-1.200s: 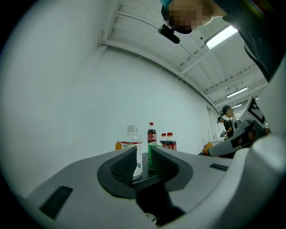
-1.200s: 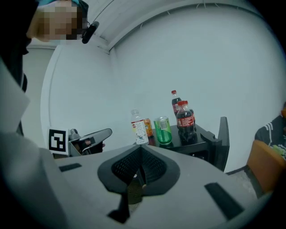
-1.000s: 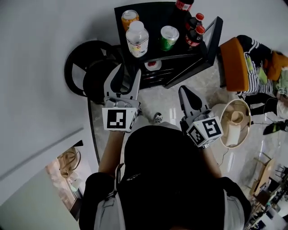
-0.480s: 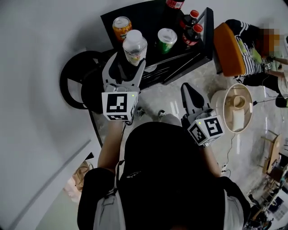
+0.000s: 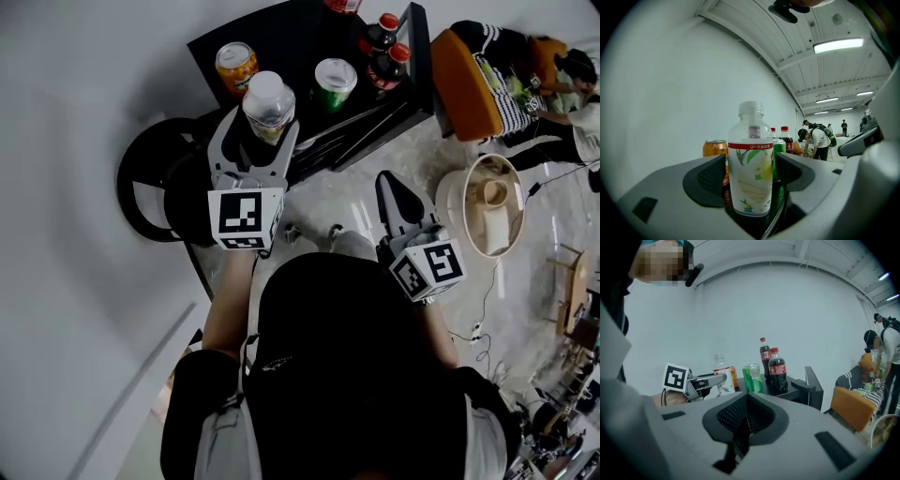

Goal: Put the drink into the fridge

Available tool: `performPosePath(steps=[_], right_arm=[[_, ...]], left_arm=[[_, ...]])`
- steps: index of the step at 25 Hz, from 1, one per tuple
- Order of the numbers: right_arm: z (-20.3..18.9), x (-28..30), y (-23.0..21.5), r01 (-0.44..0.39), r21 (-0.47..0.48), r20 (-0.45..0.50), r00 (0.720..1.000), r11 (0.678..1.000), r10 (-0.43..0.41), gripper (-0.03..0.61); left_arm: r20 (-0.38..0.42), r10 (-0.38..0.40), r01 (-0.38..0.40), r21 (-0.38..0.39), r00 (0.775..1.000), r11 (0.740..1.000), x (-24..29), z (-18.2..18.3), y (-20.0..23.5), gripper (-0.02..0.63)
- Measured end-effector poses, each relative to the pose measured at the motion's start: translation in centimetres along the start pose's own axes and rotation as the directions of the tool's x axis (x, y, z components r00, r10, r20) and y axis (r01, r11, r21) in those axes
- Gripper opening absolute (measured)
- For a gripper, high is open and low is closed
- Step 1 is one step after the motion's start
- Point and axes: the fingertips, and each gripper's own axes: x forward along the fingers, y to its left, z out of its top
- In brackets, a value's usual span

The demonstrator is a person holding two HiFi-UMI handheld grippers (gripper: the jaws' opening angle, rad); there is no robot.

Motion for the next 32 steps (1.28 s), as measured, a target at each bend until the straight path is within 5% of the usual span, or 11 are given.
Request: performPosePath(steps=[17,32], right_arm=[[-0.6,-2.0,-1.6,-0.010,0.018,0.010,1.000,1.000,0.009,0.014],[-2.3,-7.7,-6.2,-0.132,-0.038,0.003,0.991,0.990,0.132,0.015]], left_arm=[[0.033,0.083,-0.084,0.025,0.996,0.996,-1.5,1.0,-0.8,0.306],[0.088,0.155,-0.157,0.018,0.984,0.987,-6.3,0.8,-10.2,0.305]])
